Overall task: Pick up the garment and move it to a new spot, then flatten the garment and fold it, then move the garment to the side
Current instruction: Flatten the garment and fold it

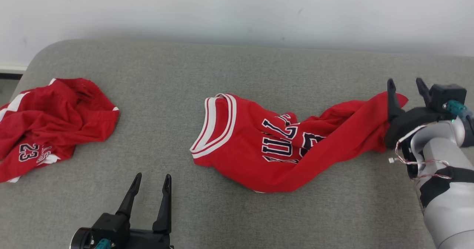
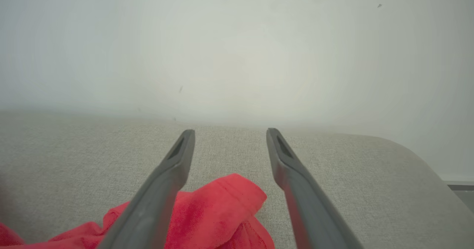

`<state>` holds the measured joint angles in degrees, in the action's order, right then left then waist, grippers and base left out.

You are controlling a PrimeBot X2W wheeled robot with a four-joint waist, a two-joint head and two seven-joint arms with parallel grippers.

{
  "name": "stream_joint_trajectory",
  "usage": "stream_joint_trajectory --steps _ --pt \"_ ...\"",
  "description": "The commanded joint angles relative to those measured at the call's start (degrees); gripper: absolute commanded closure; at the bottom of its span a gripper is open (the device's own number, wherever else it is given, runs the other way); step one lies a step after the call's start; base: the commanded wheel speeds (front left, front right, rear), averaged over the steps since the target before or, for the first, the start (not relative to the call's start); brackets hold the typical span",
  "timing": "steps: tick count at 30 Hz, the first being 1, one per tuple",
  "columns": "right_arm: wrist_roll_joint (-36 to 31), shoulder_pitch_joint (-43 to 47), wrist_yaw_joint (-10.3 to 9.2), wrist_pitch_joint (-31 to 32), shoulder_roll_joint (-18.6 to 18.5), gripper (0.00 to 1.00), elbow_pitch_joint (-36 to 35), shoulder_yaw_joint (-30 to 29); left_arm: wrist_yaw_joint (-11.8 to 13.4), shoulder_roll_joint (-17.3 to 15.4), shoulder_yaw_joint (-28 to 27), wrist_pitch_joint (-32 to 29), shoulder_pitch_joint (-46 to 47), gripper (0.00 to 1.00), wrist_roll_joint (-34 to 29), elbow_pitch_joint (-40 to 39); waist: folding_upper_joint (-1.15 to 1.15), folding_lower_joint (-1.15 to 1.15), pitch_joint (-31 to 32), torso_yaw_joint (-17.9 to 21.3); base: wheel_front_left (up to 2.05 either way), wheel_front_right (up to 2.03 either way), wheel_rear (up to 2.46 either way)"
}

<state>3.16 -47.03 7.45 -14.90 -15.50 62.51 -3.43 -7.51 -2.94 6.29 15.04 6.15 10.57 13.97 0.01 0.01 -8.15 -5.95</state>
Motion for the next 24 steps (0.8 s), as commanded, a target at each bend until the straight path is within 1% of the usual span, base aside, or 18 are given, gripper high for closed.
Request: stream_joint_trajectory --steps 1,5,8,15,16,21,24 --pt "-0.4 0.0 0.09 -0.3 0.3 0.0 -2.0 0.2 0.1 0.1 -0.2 0.2 -0.3 0.0 0.2 0.0 -0.01 -0.01 1.0 1.3 0.0 0.0 0.0" --pt "0.5 3.3 0.08 -0.2 0.9 0.0 -8.2 1.1 0.1 0.1 -0.3 0.2 -0.8 0.0 0.3 -0.2 -0.01 -0.01 1.7 2.6 0.0 0.0 0.0" --pt "1.7 6.3 0.09 -0.3 1.2 0.0 -14.2 1.8 0.1 0.1 -0.5 0.2 -1.3 0.0 0.3 -0.3 -0.01 -0.01 2.3 3.5 0.0 0.0 0.0" --pt "4.0 18.3 0.09 -0.2 1.4 0.0 -29.3 3.1 0.1 0.1 -1.5 0.2 -2.7 0.0 -0.1 -0.5 -0.01 -0.01 3.5 5.2 0.0 0.0 0.0" --pt "4.2 21.9 0.09 -0.2 1.8 0.0 -33.0 3.2 0.1 0.1 -1.6 0.2 -2.8 0.0 -0.1 -0.5 -0.01 -0.01 3.6 5.5 0.0 0.0 0.0" --pt "4.3 30.2 0.09 -0.2 2.8 0.0 -40.9 2.9 0.1 0.1 -1.5 0.2 -3.4 0.0 0.1 -0.3 -0.01 -0.01 4.1 5.8 0.0 0.0 0.0" --pt "4.4 35.2 0.09 -0.2 4.1 0.0 -44.6 2.4 0.1 0.1 -1.1 0.2 -3.8 0.0 0.4 0.2 -0.01 -0.01 4.3 5.9 0.0 0.0 0.0"
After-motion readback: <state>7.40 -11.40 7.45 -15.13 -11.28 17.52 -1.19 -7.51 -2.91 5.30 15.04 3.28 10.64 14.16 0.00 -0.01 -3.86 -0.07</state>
